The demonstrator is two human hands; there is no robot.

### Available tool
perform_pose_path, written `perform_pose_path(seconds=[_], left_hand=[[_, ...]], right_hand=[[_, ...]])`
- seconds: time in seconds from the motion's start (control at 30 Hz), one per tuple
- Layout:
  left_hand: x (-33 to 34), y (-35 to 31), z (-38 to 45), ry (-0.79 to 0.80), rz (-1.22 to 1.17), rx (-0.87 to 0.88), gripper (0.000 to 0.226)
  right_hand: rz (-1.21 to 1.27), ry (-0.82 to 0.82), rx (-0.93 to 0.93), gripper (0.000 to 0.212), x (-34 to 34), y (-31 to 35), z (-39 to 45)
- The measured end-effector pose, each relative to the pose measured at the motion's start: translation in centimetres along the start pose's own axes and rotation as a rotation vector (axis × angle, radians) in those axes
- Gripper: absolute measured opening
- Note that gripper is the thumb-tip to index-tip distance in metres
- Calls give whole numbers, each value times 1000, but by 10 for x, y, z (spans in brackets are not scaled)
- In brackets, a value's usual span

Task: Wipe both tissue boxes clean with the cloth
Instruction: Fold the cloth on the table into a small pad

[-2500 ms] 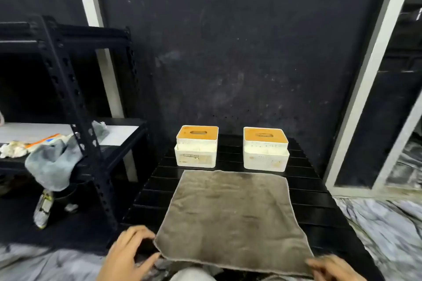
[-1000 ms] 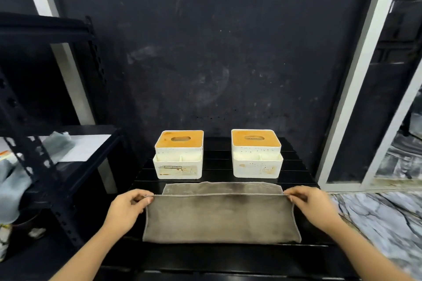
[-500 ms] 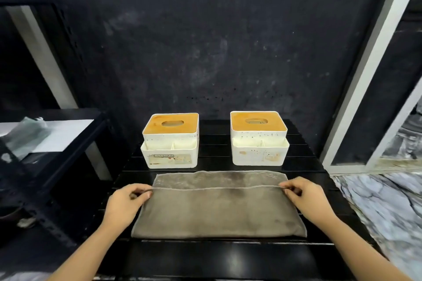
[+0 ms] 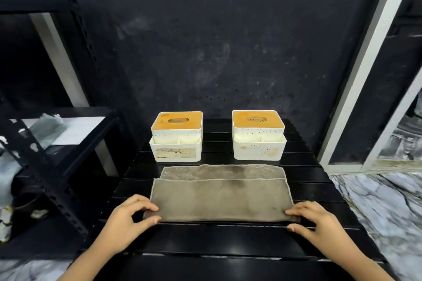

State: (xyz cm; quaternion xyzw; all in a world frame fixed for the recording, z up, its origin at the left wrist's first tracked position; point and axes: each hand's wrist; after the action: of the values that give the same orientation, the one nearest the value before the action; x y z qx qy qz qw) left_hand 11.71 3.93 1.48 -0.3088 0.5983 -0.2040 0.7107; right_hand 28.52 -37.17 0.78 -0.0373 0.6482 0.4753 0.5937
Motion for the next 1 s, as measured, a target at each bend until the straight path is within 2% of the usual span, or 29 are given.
perform_pose_path(seconds=[0.07,0.13,0.27,0.53,0.8,0.87,1.0], left_hand=[[-3,-1,-5,62,57,4,37],[-5,-2,-6,63,112,11,31],[-5,-3,-7,31,186,42,35],[-15,-15,-11,-21,248,82,37],[-43,-29,-46,86,197,79,27],[-44,-32,-40,64,168,61,25],[-36,-35,-9,-117,27,-28,20]], right_hand=[[-59,3,-3,31,2,-4,0],[-134,-5,-12,39,4,-8,2],[-223,-58,-67,39,4,-6,1],[-167,-61,-80,38,-8,0,-3],[-87,16,-38,64,-42,26,-35],[-49,5,-4,57,-44,28,-28],[66,-28,134,41,-41,25,7]])
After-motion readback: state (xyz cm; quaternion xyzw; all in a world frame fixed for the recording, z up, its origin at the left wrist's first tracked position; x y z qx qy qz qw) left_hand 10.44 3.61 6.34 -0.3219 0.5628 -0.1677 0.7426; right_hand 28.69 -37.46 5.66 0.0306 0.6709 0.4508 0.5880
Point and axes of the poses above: each hand's wrist, its own z-axis towards the middle knuckle, its own x-axis out of the palm, y = z × x, and after that the axes turned 10 degrees about y, right-handed
